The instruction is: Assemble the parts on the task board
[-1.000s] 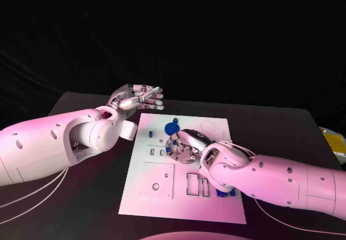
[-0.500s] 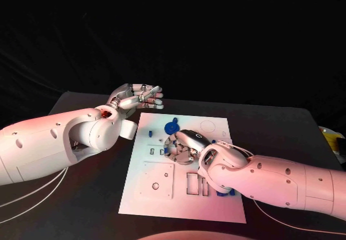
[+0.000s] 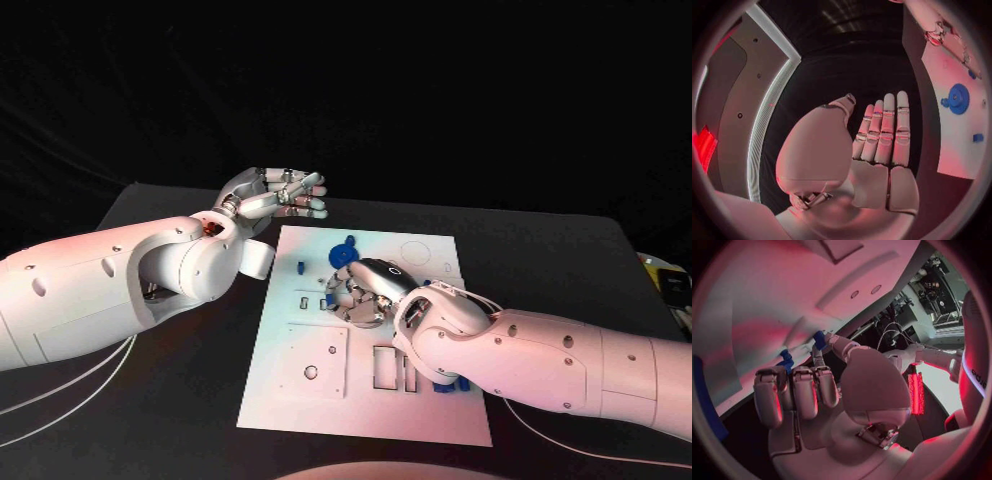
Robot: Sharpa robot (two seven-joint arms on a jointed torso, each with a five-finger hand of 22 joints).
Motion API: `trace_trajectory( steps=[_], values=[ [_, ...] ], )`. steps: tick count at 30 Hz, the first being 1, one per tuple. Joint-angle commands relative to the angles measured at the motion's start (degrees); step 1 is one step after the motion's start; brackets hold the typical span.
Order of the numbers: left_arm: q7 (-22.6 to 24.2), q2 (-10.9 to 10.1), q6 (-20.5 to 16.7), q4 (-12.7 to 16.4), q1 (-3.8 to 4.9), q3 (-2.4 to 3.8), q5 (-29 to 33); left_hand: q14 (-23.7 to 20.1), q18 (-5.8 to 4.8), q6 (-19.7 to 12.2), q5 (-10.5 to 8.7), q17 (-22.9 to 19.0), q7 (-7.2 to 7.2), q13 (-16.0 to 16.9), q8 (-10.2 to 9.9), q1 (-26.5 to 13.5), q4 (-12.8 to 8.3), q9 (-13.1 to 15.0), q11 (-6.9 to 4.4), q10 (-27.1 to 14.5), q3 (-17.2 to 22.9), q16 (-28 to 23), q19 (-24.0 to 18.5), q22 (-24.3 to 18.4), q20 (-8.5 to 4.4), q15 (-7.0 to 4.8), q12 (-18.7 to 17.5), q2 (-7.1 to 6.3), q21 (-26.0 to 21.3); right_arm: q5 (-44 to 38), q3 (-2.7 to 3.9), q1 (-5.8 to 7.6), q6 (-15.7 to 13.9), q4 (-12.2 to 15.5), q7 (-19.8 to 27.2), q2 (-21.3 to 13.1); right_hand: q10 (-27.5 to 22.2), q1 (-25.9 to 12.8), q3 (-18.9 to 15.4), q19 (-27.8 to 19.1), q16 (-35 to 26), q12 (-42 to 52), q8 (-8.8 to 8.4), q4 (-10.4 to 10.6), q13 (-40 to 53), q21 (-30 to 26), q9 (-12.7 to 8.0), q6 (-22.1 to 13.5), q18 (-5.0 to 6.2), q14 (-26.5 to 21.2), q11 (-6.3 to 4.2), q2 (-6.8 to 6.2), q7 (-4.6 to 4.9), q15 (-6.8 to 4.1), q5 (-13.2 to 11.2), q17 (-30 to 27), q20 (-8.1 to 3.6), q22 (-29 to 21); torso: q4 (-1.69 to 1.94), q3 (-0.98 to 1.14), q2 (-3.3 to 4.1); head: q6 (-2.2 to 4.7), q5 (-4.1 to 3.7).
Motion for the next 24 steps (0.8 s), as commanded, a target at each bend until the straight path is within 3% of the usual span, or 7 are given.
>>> trace_trajectory(
  steps=[1, 13, 16, 24],
  values=[
    [0.3, 0.1, 1.0, 0.1, 0.02, 0.04, 0.0, -0.4, 0.68, -0.1, -0.28, 0.1, 0.01, 0.0, 0.1, 0.1, -0.1, 0.0, 0.33, 0.1, 0.1, 0.2, -0.3, -0.1, 0.12, -0.16, -0.1, 0.37, 0.2, -0.9, -0.18, -0.31, 0.8, -0.5, -0.3, 0.0, 0.5, 0.1, -0.1, 4.7, 0.0, -0.2, 0.01, 0.1, 7.8, -0.2, 0.1, 0.5, -0.77, 5.2, -0.27, 0.49, -0.47, -0.38, 0.1, 11.5, -0.41, 13.8, 0.03, 0.02, 0.01, 0.04, -0.04],
    [0.2, 0.1, 1.0, 0.0, 0.02, 0.04, 0.0, -0.4, 0.68, -0.1, -0.28, 0.1, 0.01, 0.0, 0.1, 0.1, -0.1, 0.0, 0.33, 0.1, 0.1, 0.2, -0.3, -0.1, 0.12, -0.16, -0.1, 0.37, 0.2, -1.6, -0.18, -0.39, 1.2, -0.6, -0.6, -0.3, 0.5, 0.0, -0.2, 4.7, -0.1, -0.2, -0.06, 0.1, 7.8, -0.2, 0.0, 0.3, -0.77, 5.2, -0.23, 0.33, -0.42, -0.36, -0.1, 11.4, -0.41, 13.8, -0.03, 0.02, -0.04, 0.0, 0.21],
    [0.2, 0.1, 1.0, 0.0, 0.02, 0.04, 0.0, -0.4, 0.68, -0.1, -0.28, 0.1, 0.01, 0.0, 0.1, 0.1, -0.1, 0.0, 0.33, 0.1, 0.1, 0.2, -0.3, -0.1, 0.12, -0.16, -0.1, 0.37, 0.2, -1.7, -0.18, -0.42, 1.1, -0.4, -0.6, -0.4, 0.4, -0.5, -0.5, 4.5, -0.1, -0.3, -0.1, 0.1, 7.7, -0.4, 0.0, 0.0, -0.71, 5.1, -0.08, -0.53, -0.26, -0.23, 1.2, 11.1, -0.34, 13.6, -0.01, -0.01, -0.05, 0.04, 0.28],
    [0.2, 0.2, 1.0, -0.1, 0.02, 0.04, 0.0, -0.4, 0.68, -0.1, -0.28, 0.1, 0.01, 0.0, 0.1, 0.1, -0.1, 0.0, 0.33, 0.1, 0.1, 0.2, -0.3, -0.1, 0.12, -0.16, -0.1, 0.37, 0.2, -2.0, -0.18, -0.5, 0.8, 0.0, -0.8, -0.5, 0.3, -0.8, -0.7, 4.5, -0.1, -0.4, -0.11, 0.1, 7.6, -0.5, 0.0, -0.1, -0.69, 5.1, -0.03, -0.82, -0.21, -0.21, 1.5, 11.1, -0.31, 13.6, 0.0, 0.0, -0.05, 0.19, 0.46]
  ],
)
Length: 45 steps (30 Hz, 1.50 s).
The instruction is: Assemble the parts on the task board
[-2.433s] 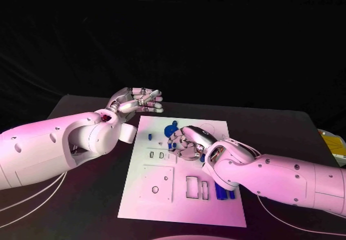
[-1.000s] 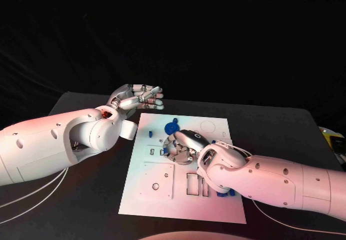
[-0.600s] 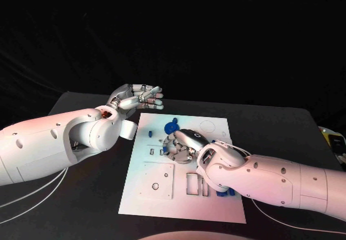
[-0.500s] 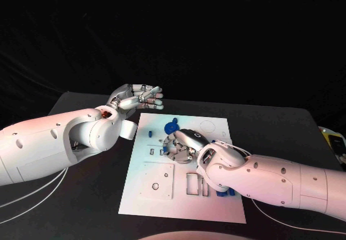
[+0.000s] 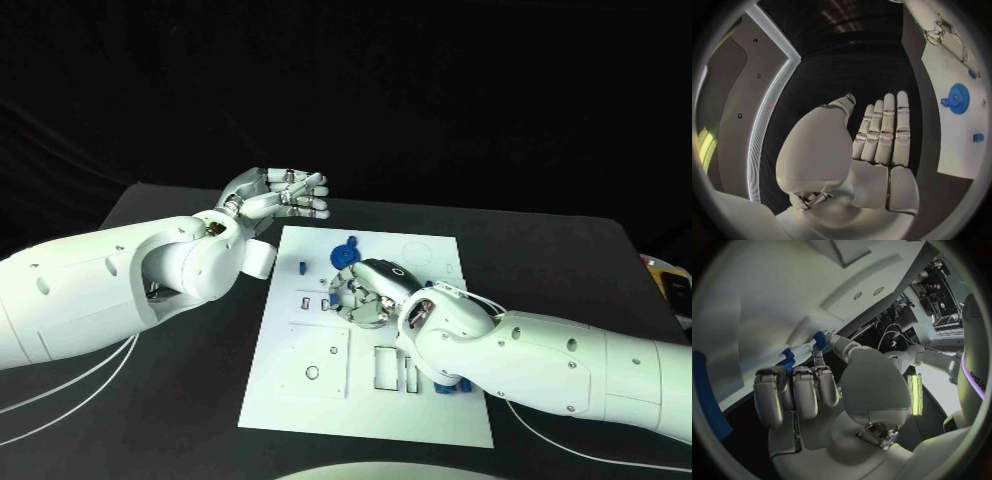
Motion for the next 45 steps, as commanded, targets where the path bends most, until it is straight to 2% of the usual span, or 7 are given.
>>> trace_trajectory(
  steps=[1, 10, 19, 31, 35, 37, 45],
  values=[
    [0.3, 0.1, 1.0, 0.1, 0.02, 0.04, 0.0, -0.4, 0.68, -0.1, -0.29, 0.1, 0.01, 0.0, 0.1, 0.1, -0.1, 0.0, 0.33, 0.1, 0.1, 0.2, -0.3, -0.1, 0.12, -0.15, -0.1, 0.37, 0.2, -1.0, -0.21, -0.29, 1.1, 0.0, -1.0, -0.1, 0.3, -0.4, -0.4, 4.5, -0.1, -0.2, 0.02, 0.1, 7.6, -0.2, 0.0, 0.1, -0.69, 5.1, -0.03, -0.43, -0.07, -0.21, 0.3, 11.1, -0.31, 13.6, 0.01, -0.03, -0.03, 0.18, 0.06],
    [0.3, 0.1, 1.0, 0.0, 0.01, 0.04, 0.0, -0.4, 0.68, -0.1, -0.29, 0.1, 0.01, 0.0, 0.1, 0.1, -0.1, 0.0, 0.33, 0.1, 0.1, 0.2, -0.3, -0.1, 0.12, -0.15, -0.1, 0.37, 0.2, -1.2, -0.21, -0.3, 1.6, 0.0, -1.5, -0.3, 0.2, -0.9, -0.8, 4.4, -0.2, -0.3, -0.08, 0.3, 7.5, -0.3, -0.1, -0.2, -0.68, 5.1, 0.07, -1.0, 0.05, -0.13, 0.2, 11.0, -0.25, 13.5, -0.05, 0.0, 0.01, 0.19, 0.0],
    [0.2, 0.1, 1.1, 0.0, 0.01, 0.03, 0.0, -0.4, 0.68, -0.1, -0.29, 0.1, 0.01, 0.0, 0.1, 0.1, -0.1, 0.0, 0.33, 0.1, 0.1, 0.2, -0.3, -0.1, 0.12, -0.15, -0.1, 0.37, 0.2, -1.2, -0.21, -0.33, 0.7, 0.1, -1.2, -0.2, -0.4, -2.1, -2.1, 4.3, -0.3, -0.8, -1.14, 0.9, 6.9, -0.5, -0.7, -2.3, -0.63, 5.0, 0.71, -2.32, 0.8, 0.39, -0.5, 10.8, 0.14, 13.4, -0.01, 0.02, 0.04, 0.21, -0.09],
    [0.1, 0.1, 1.1, -0.1, -0.01, 0.03, 0.0, -0.4, 0.68, -0.1, -0.29, 0.1, 0.01, 0.0, 0.1, 0.1, -0.1, 0.0, 0.33, 0.1, 0.1, 0.2, -0.3, -0.1, 0.12, -0.15, -0.1, 0.37, 0.2, -1.2, -0.21, -0.38, -0.1, 0.1, -1.1, -0.1, -1.0, -2.6, -3.4, 4.1, -0.3, -1.3, -2.27, 1.6, 6.3, -0.7, -1.3, -4.2, -0.55, 5.0, 1.32, -2.98, 1.43, 0.93, -1.1, 10.5, 0.65, 13.2, -0.04, -0.01, 0.02, 0.25, -0.07],
    [0.1, 0.1, 1.1, -0.1, -0.02, 0.03, 0.0, -0.4, 0.68, -0.1, -0.29, 0.1, 0.01, 0.0, 0.1, 0.1, -0.1, 0.0, 0.33, 0.1, 0.1, 0.2, -0.3, -0.1, 0.12, -0.15, -0.1, 0.37, 0.2, -0.9, -0.21, -0.4, -1.0, 0.2, -0.7, -0.1, -1.8, -3.7, -5.9, 4.0, -0.4, -1.9, -3.26, 3.3, 5.6, -0.9, -1.7, -5.9, -0.49, 4.9, 1.77, -3.3, 1.86, 1.35, -4.2, 10.3, 1.09, 13.1, -0.03, 0.0, 0.01, 0.37, -0.09],
    [0.1, 0.1, 1.1, -0.1, -0.02, 0.03, 0.0, -0.4, 0.68, -0.1, -0.29, 0.1, 0.01, 0.0, 0.1, 0.1, -0.1, 0.0, 0.33, 0.1, 0.1, 0.2, -0.3, -0.1, 0.12, -0.15, -0.1, 0.37, 0.2, -0.8, -0.21, -0.41, -1.5, 0.2, -0.4, -0.1, -2.2, -4.0, -6.9, 3.9, -0.4, -2.2, -3.59, 4.0, 5.2, -1.0, -1.8, -6.5, -0.46, 4.9, 1.92, -3.53, 2.03, 1.47, -4.6, 10.1, 1.2, 13.0, -0.03, 0.01, 0.02, 0.42, -0.1],
    [-2.3, 0.1, 1.1, -0.8, -0.03, 0.03, -3.7, -0.2, 0.72, -0.3, -0.31, 0.5, -0.08, 0.0, 0.1, -0.4, 0.0, 0.0, 0.29, 0.2, -0.4, 0.4, -0.2, -0.1, 0.13, -0.2, -0.2, -0.04, 0.4, 0.4, -0.05, -0.39, -6.5, 2.3, 2.0, -1.9, -2.9, -3.1, -9.9, 3.6, -0.6, -2.8, -4.63, 5.6, 4.5, -1.5, -2.2, -8.3, -0.31, 4.8, 2.47, -3.51, 2.63, 1.95, -3.0, 9.6, 1.65, 12.7, 0.01, 0.1, -0.16, 0.34, -0.15]
  ],
)
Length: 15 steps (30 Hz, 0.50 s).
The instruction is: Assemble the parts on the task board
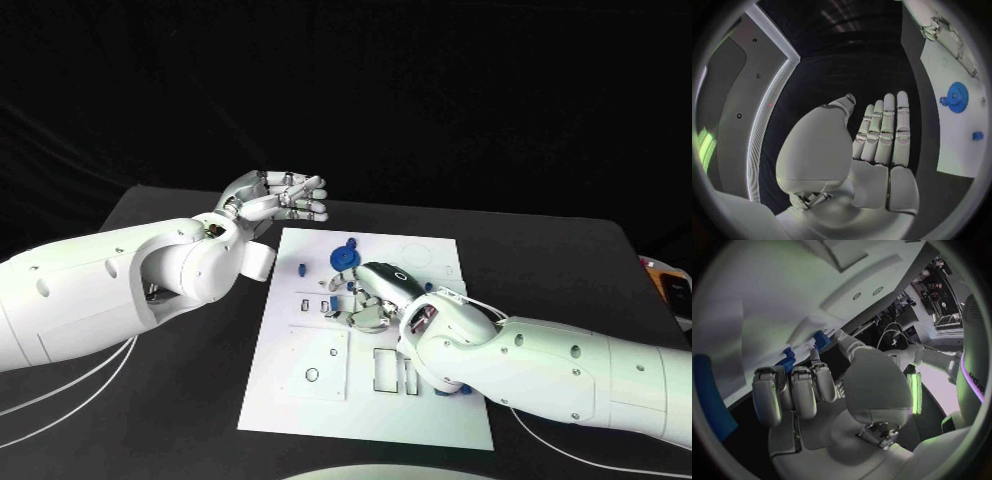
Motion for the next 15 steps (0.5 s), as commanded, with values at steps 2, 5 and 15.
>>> trace_trajectory(
  steps=[2, 5, 15],
  values=[
    [-3.4, 0.2, 1.2, -0.8, 0.01, 0.03, -6.6, 2.5, 0.86, -0.1, -0.32, 1.3, -0.79, 0.6, 0.4, -3.2, 0.1, 0.1, -0.51, 2.5, -2.3, 2.1, 1.4, 0.4, -0.42, -0.84, 0.9, -0.77, 1.5, 1.9, 0.37, 0.29, -5.7, 2.3, 4.0, -2.2, -0.3, 1.9, -0.8, 3.6, -0.3, -0.2, -0.71, 0.1, 4.6, -0.4, -0.2, -0.9, -0.28, 4.8, 0.02, 0.66, 0.11, 0.47, 2.9, 9.6, 0.61, 12.6, 0.03, 0.11, -0.29, 0.18, -0.1],
    [-6.3, 0.4, 1.7, -1.8, 0.01, 0.02, -11.7, 6.0, 0.86, 1.3, -0.24, 3.5, -1.68, 1.4, 1.4, -4.5, 0.1, 0.7, -1.59, 4.6, -4.0, 5.3, 4.0, 1.3, -1.71, -2.12, 2.1, -0.78, 3.6, 6.1, 0.69, 1.38, -5.9, 4.0, 8.6, -4.5, -1.1, 3.2, -0.4, 2.4, -0.7, -0.8, -0.13, 0.2, 3.8, -1.9, 0.1, 0.1, 0.2, 4.5, -0.12, 2.12, -0.06, 0.38, 2.2, 8.1, 0.61, 11.4, -0.1, 0.21, -0.61, 0.16, 0.01],
    [-19.2, 2.1, 5.7, -5.1, 0.01, 0.04, -30.5, 22.0, -0.42, -0.6, 0.24, 47.0, -4.96, 19.9, 12.2, -8.9, 0.0, 7.7, -5.44, 3.6, -2.6, 53.8, 10.9, 23.8, -6.8, -6.52, 26.9, 0.49, 33.9, 27.4, 1.34, 6.58, -2.8, 8.3, 18.0, -14.3, -3.7, 5.4, 0.8, 0.4, -1.9, -3.2, 1.14, 0.3, 0.8, -4.9, 0.5, 1.7, 1.04, 3.7, -0.47, 4.2, -0.4, 0.02, 2.7, 5.2, 0.3, 9.2, -0.53, 0.47, -1.43, -0.34, 1.68]
  ],
)
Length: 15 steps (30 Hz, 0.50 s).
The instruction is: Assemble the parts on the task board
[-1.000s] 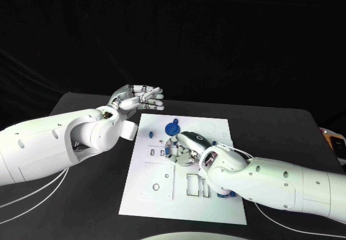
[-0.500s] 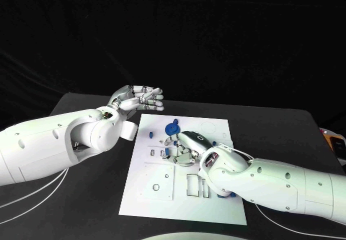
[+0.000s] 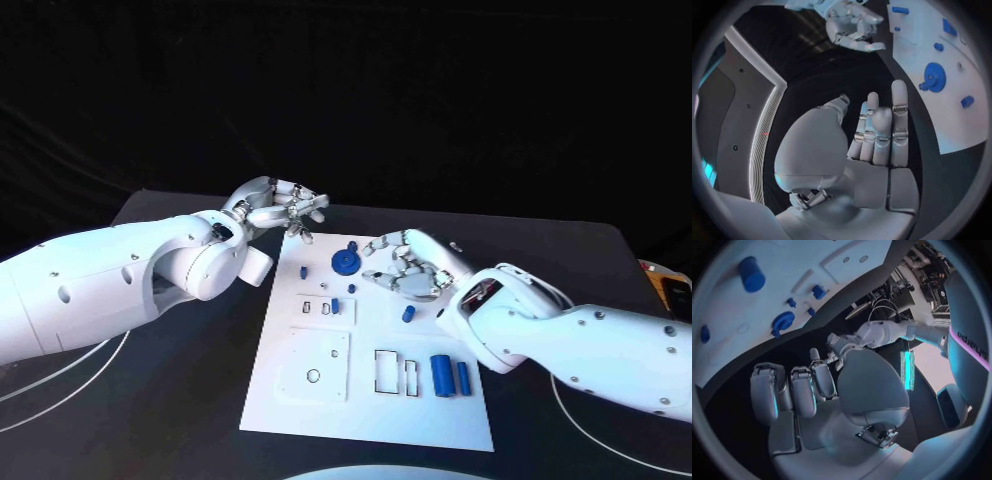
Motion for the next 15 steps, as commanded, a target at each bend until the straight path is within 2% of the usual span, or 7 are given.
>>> trace_trajectory(
  steps=[1, 3, 4, 5, 7, 11, 15],
  values=[
    [-10.8, 0.7, 4.9, -0.9, 0.02, 0.04, -13.3, 4.0, -1.36, -0.6, -0.4, 10.7, -0.75, 6.7, 3.7, -2.6, 0.0, 2.2, -0.96, -1.2, -0.5, 9.1, 3.0, 14.0, -0.77, -0.69, 9.5, 0.22, 11.8, 14.7, 0.11, 1.73, 1.1, 0.8, 5.9, -2.4, -0.2, 0.2, 0.2, 0.4, -0.2, -0.2, 0.39, 0.2, 0.8, -0.2, 0.1, 0.5, 1.04, 3.6, -0.08, 0.1, -0.01, -0.07, 0.3, 5.2, -0.12, 9.2, -0.27, 0.23, -0.45, -0.35, 0.83],
    [-14.4, 1.1, 6.9, -1.3, 0.03, 0.04, -16.7, 6.0, -2.61, -2.4, -0.77, 15.7, -1.47, 13.5, 7.7, -4.8, -0.4, 4.8, -1.73, -3.6, -1.0, 12.8, 4.6, 23.5, -1.36, -1.55, 19.0, 0.51, 19.6, 17.6, 0.13, 2.95, 1.4, 1.1, 5.9, -4.4, -0.2, 0.2, 0.1, 0.5, -0.2, -0.2, 0.61, 0.2, 0.9, -0.1, 0.2, 0.7, 1.01, 3.6, -0.14, 0.02, -0.09, -0.12, 0.5, 5.3, -0.17, 9.2, -0.39, 0.29, -0.61, -0.51, 0.98],
    [-16.5, 1.3, 8.2, -1.4, 0.03, 0.04, -18.6, 6.1, -2.61, -2.3, -0.51, 16.1, -1.53, 14.2, 8.5, -5.1, 0.2, 5.2, -1.73, -3.9, -1.1, 13.0, 4.6, 24.3, -1.45, -1.36, 20.0, 0.47, 20.3, 18.8, 0.14, 3.58, 1.6, 1.2, 5.8, -5.4, -0.2, 0.1, 0.1, 0.5, -0.2, -0.2, 0.69, 0.2, 0.8, -0.1, 0.2, 0.7, 1.01, 3.7, -0.17, 0.0, -0.11, -0.14, 0.6, 5.3, -0.18, 9.2, -0.42, 0.28, -0.65, -0.57, 1.06],
    [-18.6, 1.5, 9.9, -1.5, 0.04, 0.04, -20.4, 6.9, -3.07, -2.0, -0.41, 18.4, -2.04, 20.9, 10.4, -6.0, 0.3, 6.4, -2.07, -1.2, -1.6, 14.5, 5.6, 28.0, -1.51, -1.64, 26.7, 0.48, 22.8, 19.9, 0.14, 4.15, 1.9, 1.2, 5.6, -6.2, -0.2, 0.1, 0.0, 0.5, -0.2, -0.2, 0.81, 0.2, 0.8, -0.1, 0.3, 0.8, 0.99, 3.7, -0.2, -0.09, -0.15, -0.18, 0.7, 5.3, -0.22, 9.3, -0.39, 0.28, -0.72, -0.64, 1.1],
    [-21.8, 1.9, 13.0, -1.6, 0.06, 0.04, -23.4, 7.3, -3.36, -2.4, -0.51, 19.6, -2.3, 25.8, 12.3, -7.7, 0.4, 7.6, -2.34, -0.1, -2.5, 15.3, 5.9, 30.3, -1.66, -1.8, 31.4, 0.84, 24.6, 21.4, 0.13, 4.88, 2.1, 1.0, 5.4, -7.3, -0.2, 0.1, 0.0, 0.5, -0.2, -0.2, 0.84, 0.3, 0.8, -0.1, 0.3, 0.8, 0.99, 3.7, -0.21, -0.11, -0.16, -0.18, 0.7, 5.3, -0.23, 9.3, -0.39, 0.31, -0.84, -0.67, 1.35],
    [-27.3, 3.0, 18.0, -2.0, 0.14, 0.03, -31.2, 7.5, -3.63, -2.6, -0.43, 20.4, -3.34, 34.5, 17.0, -8.8, 0.5, 10.7, -3.11, 2.9, -7.0, 15.8, 5.7, 32.9, -2.04, -2.48, 39.5, 0.97, 26.7, 23.3, 0.09, 5.78, 2.8, 0.2, 4.5, -9.1, -0.3, 0.0, -0.1, 0.6, -0.2, -0.3, 0.95, 0.3, 0.7, 0.0, 0.3, 0.8, 0.97, 3.7, -0.24, -0.23, -0.2, -0.22, 0.9, 5.2, -0.27, 9.3, -0.22, 0.49, -1.03, -0.76, 1.6],
    [-30.3, 4.0, 19.9, -2.2, 0.17, 0.03, -34.7, 7.5, -3.65, -2.7, -0.4, 20.4, -3.83, 36.2, 19.3, -8.7, 0.5, 12.4, -3.51, 3.3, -9.0, 15.8, 5.5, 33.4, -2.27, -2.81, 41.2, 1.57, 27.1, 23.9, 0.04, 6.07, 3.0, -0.2, 4.0, -9.9, -0.5, 0.0, -0.1, 0.5, -0.3, -0.5, 1.12, 0.4, 0.4, -0.3, 0.4, 0.7, 1.02, 3.7, -0.31, -0.28, -0.24, -0.29, 1.6, 5.2, -0.35, 9.2, -0.09, 0.63, -1.1, -0.85, 1.7]
  ],
)
